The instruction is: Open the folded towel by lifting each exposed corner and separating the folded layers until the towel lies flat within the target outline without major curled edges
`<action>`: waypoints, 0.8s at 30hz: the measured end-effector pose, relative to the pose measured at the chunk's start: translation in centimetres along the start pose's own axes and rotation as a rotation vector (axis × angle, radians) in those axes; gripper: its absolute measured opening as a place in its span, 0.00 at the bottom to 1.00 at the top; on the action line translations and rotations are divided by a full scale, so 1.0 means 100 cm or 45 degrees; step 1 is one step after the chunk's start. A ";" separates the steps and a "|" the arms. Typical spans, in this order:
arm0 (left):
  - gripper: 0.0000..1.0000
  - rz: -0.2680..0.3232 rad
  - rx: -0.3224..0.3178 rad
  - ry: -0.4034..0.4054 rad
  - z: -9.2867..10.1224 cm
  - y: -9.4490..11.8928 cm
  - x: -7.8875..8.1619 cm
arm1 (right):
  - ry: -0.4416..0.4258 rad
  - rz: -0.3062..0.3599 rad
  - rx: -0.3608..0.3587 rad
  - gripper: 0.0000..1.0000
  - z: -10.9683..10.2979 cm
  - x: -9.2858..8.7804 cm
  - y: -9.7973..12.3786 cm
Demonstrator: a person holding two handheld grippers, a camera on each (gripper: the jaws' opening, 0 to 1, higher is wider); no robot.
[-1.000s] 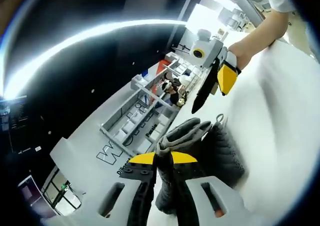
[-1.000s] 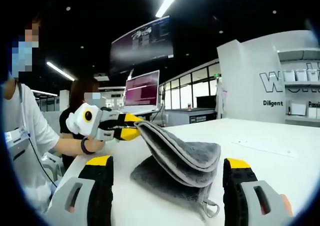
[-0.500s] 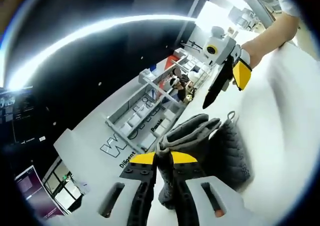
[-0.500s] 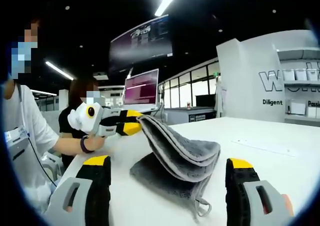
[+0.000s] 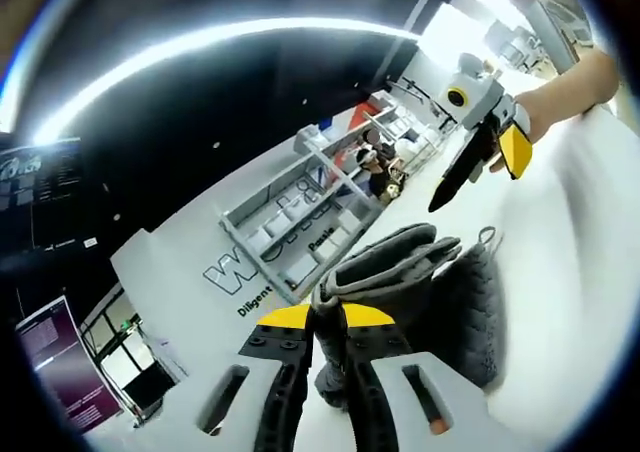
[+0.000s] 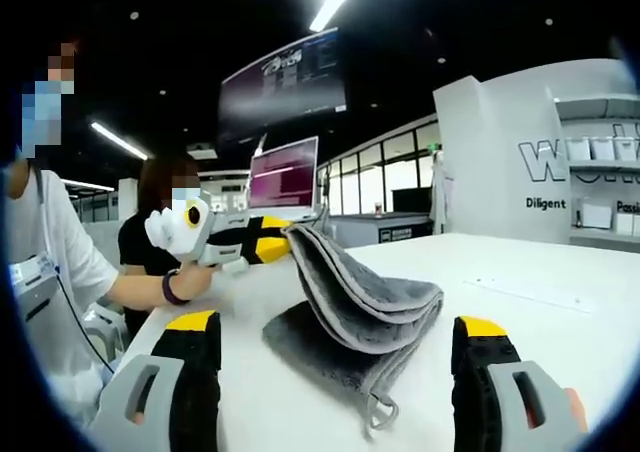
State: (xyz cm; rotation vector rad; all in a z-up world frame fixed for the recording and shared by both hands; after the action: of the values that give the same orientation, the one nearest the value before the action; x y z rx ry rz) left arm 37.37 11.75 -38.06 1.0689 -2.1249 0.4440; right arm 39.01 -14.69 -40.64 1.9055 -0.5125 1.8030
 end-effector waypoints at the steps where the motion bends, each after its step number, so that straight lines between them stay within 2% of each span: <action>1: 0.09 -0.002 0.003 0.005 0.000 0.000 0.000 | 0.002 -0.001 0.001 0.98 0.000 0.000 0.000; 6: 0.09 -0.002 0.016 0.053 -0.004 0.001 -0.003 | 0.002 -0.001 0.002 0.98 0.000 0.000 0.000; 10: 0.09 -0.003 0.028 0.128 -0.009 0.002 -0.007 | 0.004 -0.003 0.003 0.98 0.000 0.000 0.000; 24: 0.09 -0.001 0.044 0.488 -0.025 0.005 -0.026 | 0.006 -0.009 0.008 0.98 -0.001 0.000 0.000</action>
State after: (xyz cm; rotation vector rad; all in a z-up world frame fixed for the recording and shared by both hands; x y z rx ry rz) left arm 39.12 14.93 -38.25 0.9193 -1.7831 0.6326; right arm 38.95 -14.58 -40.63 1.9042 -0.4989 1.8064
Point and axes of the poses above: the point that each gripper's makers call its tool centre point, and the gripper's own axes: y roughly backward along the fingers, z roughly to its right, x roughly out of its top, the point moved 9 cm from there along y, roughly backward along the fingers, and after that the axes turned 9 degrees about -x, right-handed, at the moved point
